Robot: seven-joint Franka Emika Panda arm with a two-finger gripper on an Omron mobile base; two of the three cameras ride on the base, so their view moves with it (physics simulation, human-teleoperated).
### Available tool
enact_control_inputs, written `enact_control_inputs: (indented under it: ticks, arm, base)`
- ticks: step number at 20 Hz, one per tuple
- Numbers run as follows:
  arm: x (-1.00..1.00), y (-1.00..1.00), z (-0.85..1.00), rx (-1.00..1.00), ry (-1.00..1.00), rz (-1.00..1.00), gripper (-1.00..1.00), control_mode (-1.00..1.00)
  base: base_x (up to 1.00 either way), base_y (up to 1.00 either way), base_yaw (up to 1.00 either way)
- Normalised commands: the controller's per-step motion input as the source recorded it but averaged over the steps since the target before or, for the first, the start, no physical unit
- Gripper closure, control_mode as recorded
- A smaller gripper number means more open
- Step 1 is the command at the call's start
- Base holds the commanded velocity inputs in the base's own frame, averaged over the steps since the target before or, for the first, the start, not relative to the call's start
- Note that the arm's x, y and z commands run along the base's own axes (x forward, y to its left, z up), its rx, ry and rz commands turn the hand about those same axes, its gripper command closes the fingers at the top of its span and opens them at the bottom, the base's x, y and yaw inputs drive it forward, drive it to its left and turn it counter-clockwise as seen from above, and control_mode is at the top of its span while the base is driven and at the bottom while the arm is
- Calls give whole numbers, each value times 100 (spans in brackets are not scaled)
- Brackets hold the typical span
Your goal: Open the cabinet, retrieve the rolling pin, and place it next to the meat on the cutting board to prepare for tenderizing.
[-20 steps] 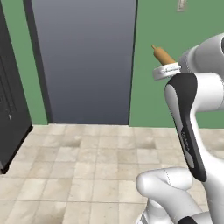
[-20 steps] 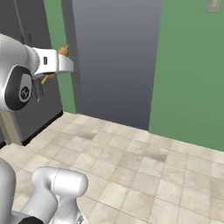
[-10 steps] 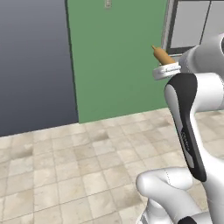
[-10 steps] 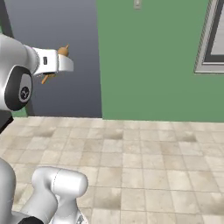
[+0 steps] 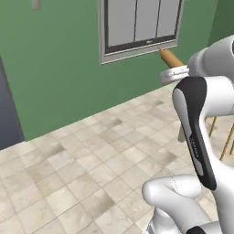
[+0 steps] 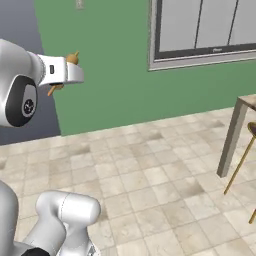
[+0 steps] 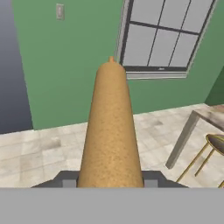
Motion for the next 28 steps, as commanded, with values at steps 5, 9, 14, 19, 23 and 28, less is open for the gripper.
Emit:
enact_control_inputs:
  ticks: [5, 9, 14, 19, 23, 28]
  arm:
    - [0, 0, 0, 0, 0, 0, 100, 100]
    - [0, 0, 0, 0, 0, 0, 100, 100]
    - [0, 0, 0, 0, 0, 0, 100, 100]
    - [0, 0, 0, 0, 0, 0, 100, 100]
    - [0, 0, 0, 0, 0, 0, 100, 100]
    - [0, 0, 0, 0, 0, 0, 100, 100]
  base:
    - [-45, 22, -60]
    - [-38, 23, -60]
    - [-19, 22, -60]
    - [23, 40, -56]
    - [50, 58, -47]
    - [41, 65, -42]
